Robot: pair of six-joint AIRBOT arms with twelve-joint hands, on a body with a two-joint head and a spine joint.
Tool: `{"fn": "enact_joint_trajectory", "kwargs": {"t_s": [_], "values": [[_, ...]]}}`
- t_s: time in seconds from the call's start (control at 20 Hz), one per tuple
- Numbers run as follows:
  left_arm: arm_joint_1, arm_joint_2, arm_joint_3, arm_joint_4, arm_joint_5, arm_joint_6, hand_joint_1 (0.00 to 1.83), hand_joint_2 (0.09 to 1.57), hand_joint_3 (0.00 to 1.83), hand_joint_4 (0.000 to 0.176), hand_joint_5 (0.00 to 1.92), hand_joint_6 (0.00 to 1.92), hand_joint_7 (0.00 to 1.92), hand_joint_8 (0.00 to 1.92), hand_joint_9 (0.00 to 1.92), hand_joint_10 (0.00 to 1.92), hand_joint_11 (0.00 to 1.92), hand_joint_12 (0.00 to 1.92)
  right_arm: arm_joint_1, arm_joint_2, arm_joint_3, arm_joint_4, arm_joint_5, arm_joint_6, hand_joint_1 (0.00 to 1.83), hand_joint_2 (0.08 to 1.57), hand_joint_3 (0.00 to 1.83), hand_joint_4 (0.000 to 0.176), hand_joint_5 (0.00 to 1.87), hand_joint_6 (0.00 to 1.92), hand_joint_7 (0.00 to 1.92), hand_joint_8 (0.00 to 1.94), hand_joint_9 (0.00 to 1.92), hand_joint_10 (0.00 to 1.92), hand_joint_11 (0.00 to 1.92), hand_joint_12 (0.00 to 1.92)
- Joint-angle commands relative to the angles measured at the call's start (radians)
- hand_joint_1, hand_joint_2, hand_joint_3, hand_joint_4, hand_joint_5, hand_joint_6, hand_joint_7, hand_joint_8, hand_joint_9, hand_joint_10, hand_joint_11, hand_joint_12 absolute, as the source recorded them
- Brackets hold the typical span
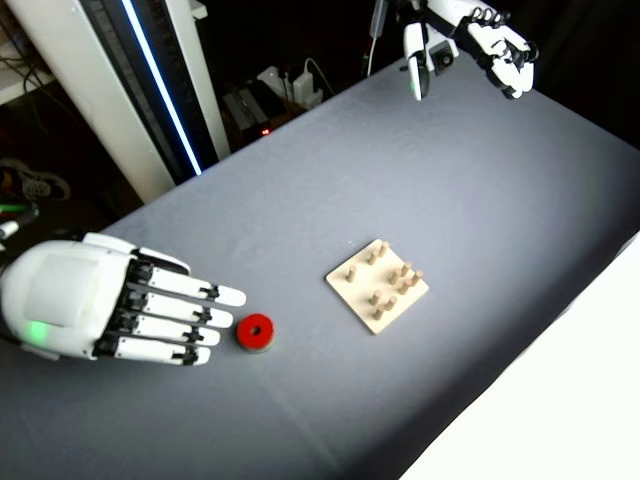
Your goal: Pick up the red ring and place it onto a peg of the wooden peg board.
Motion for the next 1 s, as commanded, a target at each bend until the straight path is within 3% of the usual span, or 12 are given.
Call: {"fn": "enact_joint_trajectory", "kwargs": {"t_s": [0.0, 0.1, 0.15, 0.3, 0.4, 0.45, 0.5, 0.6, 0.65, 0.8, 0.85, 0.95], "values": [[-0.007, -0.004, 0.004, 0.008, -0.135, -0.007, 0.48, 1.12, 0.00, 0.024, 0.32, 0.00, 0.19, 0.00, 0.08, 0.01, 0.00, 0.23, 0.014, 0.002, 0.005, 0.019, 0.115, 0.004, 0.74, 1.20, 0.01, 0.063, 0.33, 0.00, 0.31, 0.00, 0.26, 0.00, 0.10, 0.51], [-0.007, -0.005, 0.004, 0.009, -0.131, -0.009, 0.43, 1.09, 0.00, 0.002, 0.33, 0.00, 0.17, 0.00, 0.06, 0.00, 0.00, 0.21, 0.022, 0.002, 0.005, 0.008, 0.102, 0.004, 0.74, 1.16, 0.00, 0.060, 0.31, 0.00, 0.22, 0.00, 0.21, 0.00, 0.05, 0.49], [-0.007, -0.005, 0.004, 0.009, -0.129, -0.009, 0.43, 1.08, 0.00, 0.010, 0.34, 0.00, 0.17, 0.00, 0.07, 0.00, 0.00, 0.23, 0.032, 0.002, 0.006, 0.000, 0.092, 0.004, 0.71, 1.15, 0.00, 0.058, 0.30, 0.00, 0.21, 0.00, 0.20, 0.00, 0.03, 0.48], [-0.007, -0.006, 0.004, 0.009, -0.130, -0.010, 0.48, 1.11, 0.00, 0.000, 0.33, 0.00, 0.17, 0.00, 0.07, 0.00, 0.00, 0.25, 0.101, -0.004, 0.024, -0.060, 0.025, 0.004, 0.74, 1.10, 0.00, 0.068, 0.29, 0.00, 0.20, 0.00, 0.14, 0.00, 0.00, 0.36], [-0.007, -0.007, 0.004, 0.009, -0.132, -0.015, 0.51, 1.11, 0.00, 0.000, 0.33, 0.00, 0.17, 0.00, 0.08, 0.00, 0.00, 0.25, 0.188, -0.028, 0.064, -0.147, -0.095, 0.032, 0.91, 1.05, 0.00, 0.049, 0.35, 0.00, 0.27, 0.00, 0.21, 0.00, 0.00, 0.46], [-0.007, -0.008, 0.005, 0.009, -0.132, -0.018, 0.50, 1.10, 0.00, 0.000, 0.32, 0.00, 0.18, 0.00, 0.09, 0.00, 0.00, 0.27, 0.221, -0.043, 0.093, -0.196, -0.139, 0.073, 0.98, 1.04, 0.00, 0.057, 0.35, 0.00, 0.27, 0.00, 0.21, 0.00, 0.00, 0.43], [-0.007, -0.010, 0.006, 0.010, -0.131, -0.020, 0.48, 1.11, 0.00, 0.000, 0.31, 0.00, 0.17, 0.00, 0.09, 0.00, 0.00, 0.27, 0.242, -0.054, 0.112, -0.228, -0.172, 0.104, 1.01, 1.03, 0.00, 0.049, 0.36, 0.00, 0.30, 0.00, 0.25, 0.01, 0.03, 0.52], [-0.007, -0.010, 0.006, 0.012, -0.128, -0.021, 0.49, 1.11, 0.00, 0.000, 0.31, 0.00, 0.15, 0.00, 0.07, 0.00, 0.00, 0.26, 0.301, -0.070, 0.142, -0.304, -0.264, 0.135, 1.07, 1.01, 0.00, 0.014, 0.39, 0.00, 0.33, 0.00, 0.28, 0.00, 0.01, 0.65], [-0.007, -0.010, 0.006, 0.012, -0.129, -0.022, 0.48, 1.11, 0.00, 0.000, 0.30, 0.00, 0.16, 0.00, 0.07, 0.00, 0.00, 0.24, 0.331, -0.079, 0.153, -0.340, -0.314, 0.135, 1.00, 1.00, 0.00, 0.063, 0.38, 0.00, 0.33, 0.00, 0.29, 0.00, 0.06, 0.63], [-0.005, -0.010, 0.006, 0.013, -0.128, -0.023, 0.47, 1.10, 0.00, 0.014, 0.31, 0.00, 0.16, 0.00, 0.07, 0.00, 0.00, 0.24, 0.419, -0.110, 0.190, -0.467, -0.472, 0.143, 1.11, 0.97, 0.00, 0.035, 0.37, 0.00, 0.33, 0.00, 0.30, 0.00, 0.13, 0.33], [-0.005, -0.010, 0.006, 0.014, -0.127, -0.024, 0.49, 1.09, 0.00, 0.017, 0.31, 0.00, 0.17, 0.00, 0.07, 0.00, 0.00, 0.23, 0.426, -0.113, 0.194, -0.478, -0.485, 0.144, 1.10, 0.97, 0.00, 0.016, 0.39, 0.01, 0.33, 0.00, 0.29, 0.00, 0.12, 0.30], [-0.005, -0.010, 0.006, 0.017, -0.122, -0.026, 0.50, 1.10, 0.00, 0.000, 0.32, 0.00, 0.18, 0.01, 0.08, 0.00, 0.00, 0.23, 0.437, -0.124, 0.205, -0.502, -0.523, 0.145, 1.07, 0.97, 0.00, 0.000, 0.41, 0.01, 0.33, 0.00, 0.30, 0.01, 0.17, 0.32]]}}
